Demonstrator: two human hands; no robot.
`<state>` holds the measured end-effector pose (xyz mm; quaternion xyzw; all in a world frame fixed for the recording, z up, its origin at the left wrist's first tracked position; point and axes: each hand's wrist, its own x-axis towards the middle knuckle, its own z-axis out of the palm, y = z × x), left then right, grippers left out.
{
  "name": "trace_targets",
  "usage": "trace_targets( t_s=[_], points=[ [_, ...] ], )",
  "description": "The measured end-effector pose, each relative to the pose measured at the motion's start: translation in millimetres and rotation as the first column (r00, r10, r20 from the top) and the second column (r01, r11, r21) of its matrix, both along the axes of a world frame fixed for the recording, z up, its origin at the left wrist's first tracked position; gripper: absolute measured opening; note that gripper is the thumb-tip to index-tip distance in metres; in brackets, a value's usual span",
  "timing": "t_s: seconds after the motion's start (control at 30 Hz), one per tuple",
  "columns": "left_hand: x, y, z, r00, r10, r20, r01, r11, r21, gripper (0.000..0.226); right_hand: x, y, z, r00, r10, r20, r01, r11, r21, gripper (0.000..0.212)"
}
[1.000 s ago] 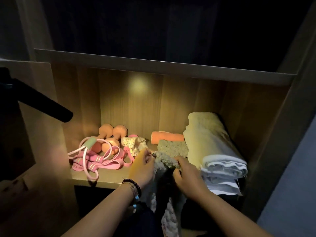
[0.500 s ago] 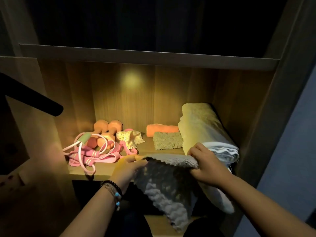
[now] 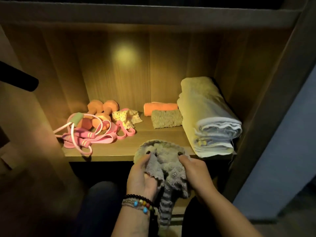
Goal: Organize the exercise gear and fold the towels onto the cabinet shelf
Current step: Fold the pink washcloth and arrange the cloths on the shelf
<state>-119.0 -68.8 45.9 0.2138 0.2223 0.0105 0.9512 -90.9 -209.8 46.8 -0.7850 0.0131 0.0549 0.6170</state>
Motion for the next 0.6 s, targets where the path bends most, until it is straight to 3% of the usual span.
trace_targets(
  t_s=[0.07,0.17,0.27,0.37,0.43,0.53,0.6],
  points=[
    [-4.6,-4.1,-8.6,0.998,0.001,-0.058,0.006,0.994,0.112,0.032,-5.2,-4.6,-8.4,0.984,-0.09,-0.151,0.106,0.989,0.101,0.027],
    [-12.8,-0.2,-19.9,0.99,0.114,-0.082,-0.081,0.942,0.327,0.028,-7.7,-13.0,-9.0,0.964,-0.087,-0.253,0.115,0.989,0.097,0.011],
    [-24.0,0.6,-25.9,0.99,0.139,-0.016,-0.115,0.875,0.469,0.017,-9.9,-13.0,-6.6,0.958,0.001,-0.286,-0.009,1.0,-0.027,0.017],
    [-30.9,-6.5,-27.3,0.997,0.075,0.028,-0.079,0.863,0.498,0.02,-13.4,-6.1,-1.3,0.943,0.125,-0.308,-0.097,0.99,0.107,0.036],
    [-33.1,-12.5,-29.5,0.999,0.027,0.044,-0.046,0.845,0.532,0.021,-16.2,-2.7,0.8,0.943,0.177,-0.281,-0.116,0.969,0.22,0.034],
    [-37.5,-20.4,-31.5,0.992,-0.071,0.102,0.0,0.82,0.573,0.024,-19.6,-2.1,0.0,0.97,0.17,-0.176,-0.125,0.963,0.24,0.015],
    [-39.3,-22.2,-32.0,0.983,-0.106,0.152,-0.005,0.804,0.594,0.025,-20.9,-3.5,-3.0,0.985,0.137,-0.106,-0.113,0.973,0.2,0.027]
  ],
)
